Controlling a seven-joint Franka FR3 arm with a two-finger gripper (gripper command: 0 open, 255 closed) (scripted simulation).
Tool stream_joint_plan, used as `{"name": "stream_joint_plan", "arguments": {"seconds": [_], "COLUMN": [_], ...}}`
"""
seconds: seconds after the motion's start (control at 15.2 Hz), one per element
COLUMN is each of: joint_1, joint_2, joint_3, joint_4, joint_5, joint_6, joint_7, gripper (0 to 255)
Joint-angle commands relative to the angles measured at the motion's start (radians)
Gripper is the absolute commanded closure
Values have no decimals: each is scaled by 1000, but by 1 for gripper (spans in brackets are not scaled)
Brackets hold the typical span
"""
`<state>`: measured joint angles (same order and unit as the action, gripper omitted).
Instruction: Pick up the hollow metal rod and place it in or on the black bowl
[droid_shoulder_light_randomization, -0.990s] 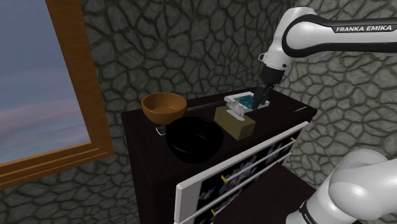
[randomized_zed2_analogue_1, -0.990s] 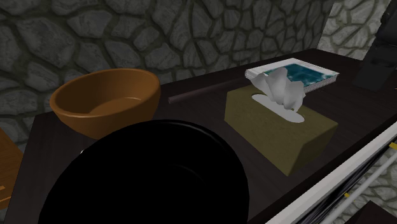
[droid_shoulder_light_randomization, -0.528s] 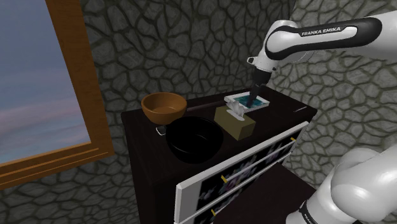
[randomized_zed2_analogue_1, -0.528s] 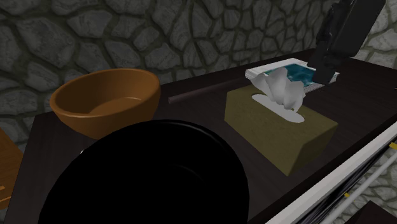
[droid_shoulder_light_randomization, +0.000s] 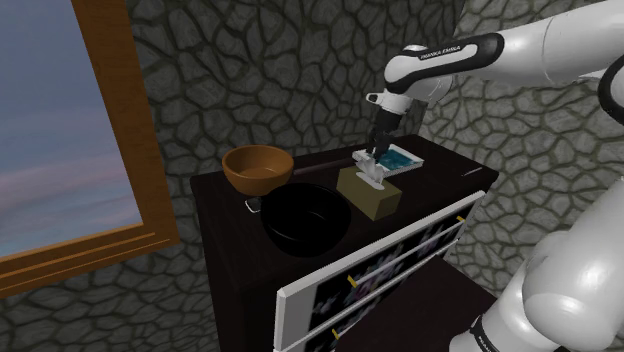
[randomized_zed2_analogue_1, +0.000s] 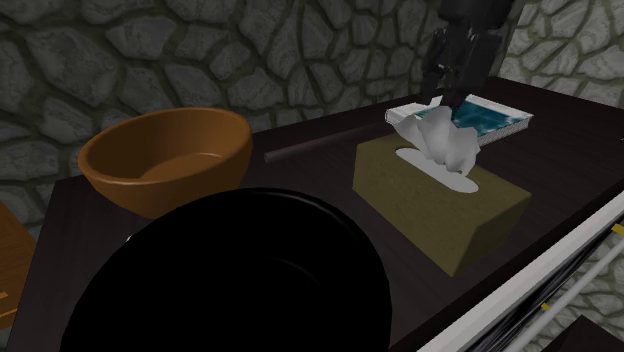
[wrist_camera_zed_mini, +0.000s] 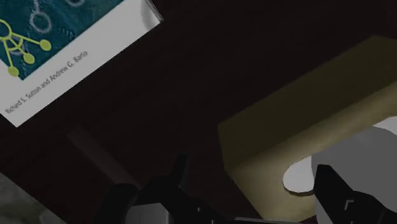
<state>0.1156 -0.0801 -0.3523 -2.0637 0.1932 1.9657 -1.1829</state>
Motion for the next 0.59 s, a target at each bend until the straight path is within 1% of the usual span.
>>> {"name": "stream_joint_plan", "arguments": {"seconds": [0.0,0.26,0.53], "joint_1": [3,-16,-53], "joint_2": [90,272,449], "joint_3": [-13,-4,35], "joint_4": [76,259,469], "joint_5": [48,137,201], "joint_6": [-5,-47,-111], "joint_7": [-128,-338,-507], "gripper": [0,0,0]}}
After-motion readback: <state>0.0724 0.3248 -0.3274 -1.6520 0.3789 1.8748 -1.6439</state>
